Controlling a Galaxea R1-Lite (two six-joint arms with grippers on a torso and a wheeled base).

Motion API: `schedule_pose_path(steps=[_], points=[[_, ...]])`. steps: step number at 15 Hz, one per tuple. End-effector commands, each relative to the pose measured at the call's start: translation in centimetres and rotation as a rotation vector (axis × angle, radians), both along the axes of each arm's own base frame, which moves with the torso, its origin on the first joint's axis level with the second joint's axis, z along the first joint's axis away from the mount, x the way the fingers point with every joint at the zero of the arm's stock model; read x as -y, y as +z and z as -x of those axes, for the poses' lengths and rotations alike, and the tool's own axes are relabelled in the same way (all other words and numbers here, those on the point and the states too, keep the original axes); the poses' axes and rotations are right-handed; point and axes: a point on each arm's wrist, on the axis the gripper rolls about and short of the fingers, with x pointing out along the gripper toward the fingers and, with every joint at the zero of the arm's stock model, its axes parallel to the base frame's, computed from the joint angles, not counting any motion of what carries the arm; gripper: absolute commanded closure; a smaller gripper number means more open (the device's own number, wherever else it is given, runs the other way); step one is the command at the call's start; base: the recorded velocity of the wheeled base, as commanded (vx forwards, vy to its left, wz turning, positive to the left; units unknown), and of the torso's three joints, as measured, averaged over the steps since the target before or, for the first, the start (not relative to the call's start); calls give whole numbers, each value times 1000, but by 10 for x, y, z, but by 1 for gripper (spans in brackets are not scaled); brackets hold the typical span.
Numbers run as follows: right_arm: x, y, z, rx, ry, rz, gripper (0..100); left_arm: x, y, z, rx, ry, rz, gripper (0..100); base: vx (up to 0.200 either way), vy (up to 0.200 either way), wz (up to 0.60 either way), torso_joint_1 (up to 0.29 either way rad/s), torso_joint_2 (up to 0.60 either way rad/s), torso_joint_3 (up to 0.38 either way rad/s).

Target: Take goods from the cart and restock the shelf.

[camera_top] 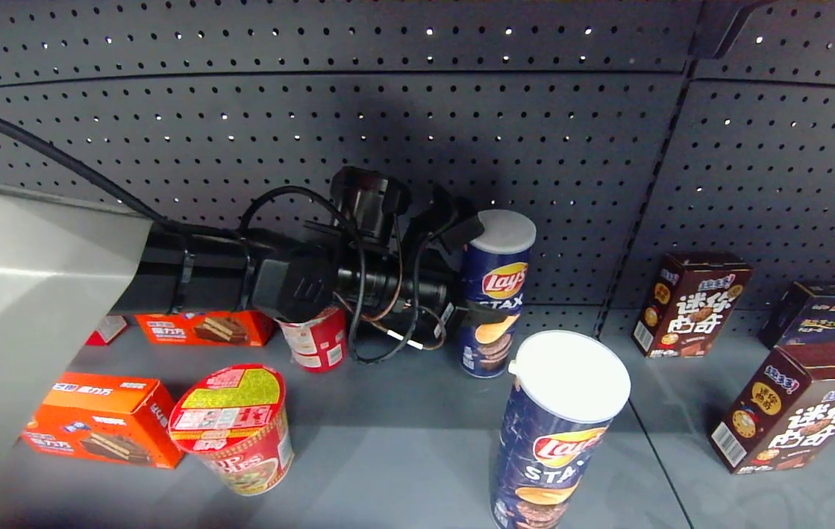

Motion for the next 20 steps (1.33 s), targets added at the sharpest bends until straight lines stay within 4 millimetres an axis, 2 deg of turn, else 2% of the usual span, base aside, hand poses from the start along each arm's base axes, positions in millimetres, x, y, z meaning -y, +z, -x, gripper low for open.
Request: schedule_pose_path(steps=[1, 10, 20], points=[[-1, 0, -1, -5, 1, 4, 0, 4, -6, -2, -12, -6, -7, 100, 0, 0, 0, 0, 0, 0], [-3, -2, -4, -17, 0, 12, 0, 2, -7, -4, -33, 1, -18, 100, 0, 0, 0, 0, 0, 0], [-3, -3, -4, -19, -1, 11, 0, 9, -23, -6, -63, -10, -38, 100, 0, 0, 0, 0, 0, 0]])
